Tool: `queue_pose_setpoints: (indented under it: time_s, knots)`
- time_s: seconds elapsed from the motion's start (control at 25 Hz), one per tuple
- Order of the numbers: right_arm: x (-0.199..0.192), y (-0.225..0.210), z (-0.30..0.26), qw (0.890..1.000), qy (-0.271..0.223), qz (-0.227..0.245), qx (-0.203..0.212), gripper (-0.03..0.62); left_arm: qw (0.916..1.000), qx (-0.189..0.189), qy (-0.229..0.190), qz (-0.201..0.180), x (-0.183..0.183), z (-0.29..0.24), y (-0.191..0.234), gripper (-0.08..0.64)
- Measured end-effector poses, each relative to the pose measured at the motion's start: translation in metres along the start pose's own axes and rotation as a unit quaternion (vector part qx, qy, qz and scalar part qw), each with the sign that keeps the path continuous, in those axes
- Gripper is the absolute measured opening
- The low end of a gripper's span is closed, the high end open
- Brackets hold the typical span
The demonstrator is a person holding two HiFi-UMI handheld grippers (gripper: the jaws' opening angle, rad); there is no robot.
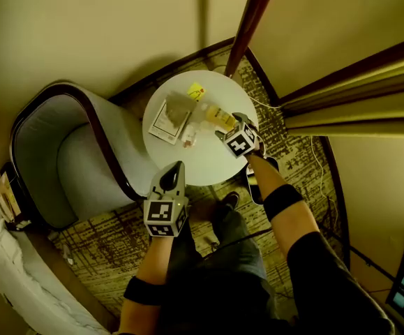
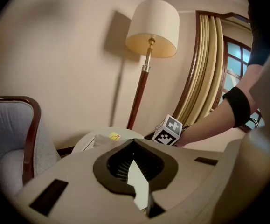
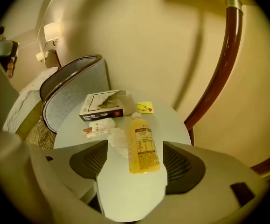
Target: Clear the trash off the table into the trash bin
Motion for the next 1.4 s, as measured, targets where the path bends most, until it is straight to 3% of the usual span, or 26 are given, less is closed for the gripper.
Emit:
queue_pose_setpoints:
  time_s: [0.24, 0.32, 0.4, 0.52, 0.6, 0.68, 0.76, 0.84, 1.2, 1.4]
  knots:
    - [0.01, -0.009, -0.022, 0.999, 0.005, 0.032, -0.001, 0.393, 0.9999, 0.013, 0.004, 0.0, -0.016, -0.007, 0.011, 0.0]
    - [0.002, -0.004, -0.024, 0.999, 0.031, 0.028, 0.007, 0.393, 0.9998, 0.018, 0.007, 0.005, -0.022, -0.006, 0.013, 0.0]
    - [-0.023, 0.001, -0.017, 0.993, 0.112, 0.015, 0.021, 0.393, 0.9997, 0.02, 0.008, 0.007, -0.026, -0.005, 0.014, 0.0]
    - [-0.067, 0.008, -0.001, 0.965, 0.259, -0.003, 0.04, 0.359, 0.9996, 0.024, 0.009, 0.01, -0.031, -0.003, 0.016, 0.0]
    - [-0.078, 0.008, 0.002, 0.955, 0.294, 0.001, 0.042, 0.359, 0.9995, 0.027, 0.009, 0.014, -0.035, -0.002, 0.016, 0.0]
    - [-0.061, 0.005, -0.012, 0.972, 0.233, 0.011, 0.037, 0.351, 0.9993, 0.03, 0.011, 0.019, -0.038, 0.001, 0.016, 0.0]
    - [-0.031, 0.003, -0.039, 0.993, 0.115, 0.016, 0.034, 0.293, 0.9992, 0.031, 0.01, 0.023, -0.04, 0.002, 0.014, 0.0]
    - [-0.014, 0.002, -0.056, 0.998, 0.046, 0.015, 0.035, 0.289, 0.9991, 0.03, 0.009, 0.028, -0.039, 0.002, 0.013, 0.0]
    - [-0.009, -0.001, -0.028, 0.999, 0.036, -0.004, 0.034, 0.285, 0.9997, 0.015, 0.011, 0.014, -0.028, 0.003, 0.007, 0.0]
    - [0.015, -0.009, 0.016, 1.0, -0.006, -0.007, 0.017, 0.285, 0.9998, 0.003, 0.017, 0.006, -0.021, 0.009, -0.002, 0.0]
Point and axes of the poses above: the fingertips, and each gripper's own axes: z backward along the fingers, y to its left, x out of its top, the point moved 3 cm from there along z, backward along the fingers, and after that the axes turned 15 degrees about -x, right-handed, at the moved point
